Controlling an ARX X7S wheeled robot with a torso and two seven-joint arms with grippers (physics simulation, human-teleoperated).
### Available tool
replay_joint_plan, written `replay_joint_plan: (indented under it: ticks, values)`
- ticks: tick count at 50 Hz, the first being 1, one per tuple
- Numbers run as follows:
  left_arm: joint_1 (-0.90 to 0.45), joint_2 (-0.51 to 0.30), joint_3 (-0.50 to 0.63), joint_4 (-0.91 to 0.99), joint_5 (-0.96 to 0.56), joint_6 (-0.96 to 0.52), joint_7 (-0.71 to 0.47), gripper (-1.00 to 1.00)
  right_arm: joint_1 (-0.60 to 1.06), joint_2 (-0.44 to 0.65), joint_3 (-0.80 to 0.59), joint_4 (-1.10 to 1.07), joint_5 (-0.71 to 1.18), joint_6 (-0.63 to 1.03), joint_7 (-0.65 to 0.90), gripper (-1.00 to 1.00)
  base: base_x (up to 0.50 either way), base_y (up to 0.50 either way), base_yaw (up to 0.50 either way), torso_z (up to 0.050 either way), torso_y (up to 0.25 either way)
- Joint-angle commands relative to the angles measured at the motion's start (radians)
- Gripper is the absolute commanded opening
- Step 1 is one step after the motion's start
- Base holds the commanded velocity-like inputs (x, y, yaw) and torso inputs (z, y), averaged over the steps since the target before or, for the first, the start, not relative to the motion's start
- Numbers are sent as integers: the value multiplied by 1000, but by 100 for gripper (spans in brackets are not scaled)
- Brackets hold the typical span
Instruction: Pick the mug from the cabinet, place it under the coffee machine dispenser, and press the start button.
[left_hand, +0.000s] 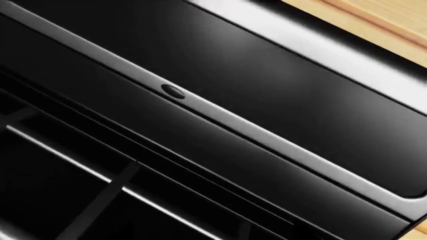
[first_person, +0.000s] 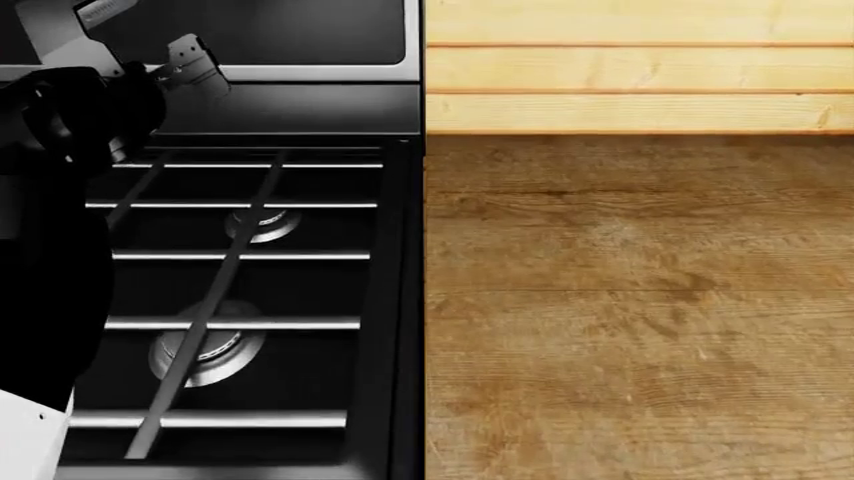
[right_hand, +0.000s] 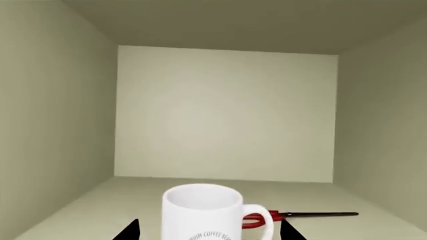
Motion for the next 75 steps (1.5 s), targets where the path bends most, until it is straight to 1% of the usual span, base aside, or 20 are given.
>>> replay_joint_plan:
  ticks: [1, 6, 21, 22, 33, 41, 43, 47, 51, 57, 75]
  values:
    - [1, -1, 0, 0, 0, 2, 1, 100, 48, -90, -16, 313, -56, -179, -77, 100, 0, 0, 0, 0, 0]
    - [5, -3, -1, 0, 0, 4, 2, 100, 16, -106, 9, 326, -93, -191, -78, 100, 0, 0, 0, 0, 0]
    - [6, -5, -4, 0, 0, 7, 6, 100, -64, -121, 141, 326, -227, -209, -90, 100, 0, 0, 0, 0, 0]
    - [6, -5, -3, 0, 0, 8, 7, 100, -68, -123, 145, 327, -243, -211, -92, -100, 0, 0, 0, 0, 0]
    - [5, -6, -4, 0, 0, 9, 11, 100, -87, -134, 189, 326, -372, -224, -84, -100, 3, 0, 1, 0, 0]
    - [1, -6, -4, 0, 0, 11, 11, 100, -49, -132, 210, 323, -419, -267, -69, -100, 2, 0, 1, 0, 0]
    - [2, -7, -4, 0, 0, 11, 11, 100, -41, -127, 212, 277, -416, -265, -80, -100, 6, 0, 0, 0, 0]
    - [4, -7, -5, 0, 0, 12, 9, 100, -93, -86, 234, -12, -385, -123, -60, -100, 0, 0, 0, 0, 0]
    - [3, -8, -5, 0, 0, 12, 9, 100, -98, -71, 241, -116, -371, -59, -57, -100, 0, 0, 0, 0, 0]
    - [1, -10, -6, 0, 0, 12, 7, 100, -113, -57, 250, -180, -361, -44, -57, -100, 0, 0, 0, 0, 0]
    - [-1, -6, -4, 0, 1, 14, 6, 100, -121, -49, 270, -214, -342, -42, -51, -100, 0, 0, 0, 0, 0]
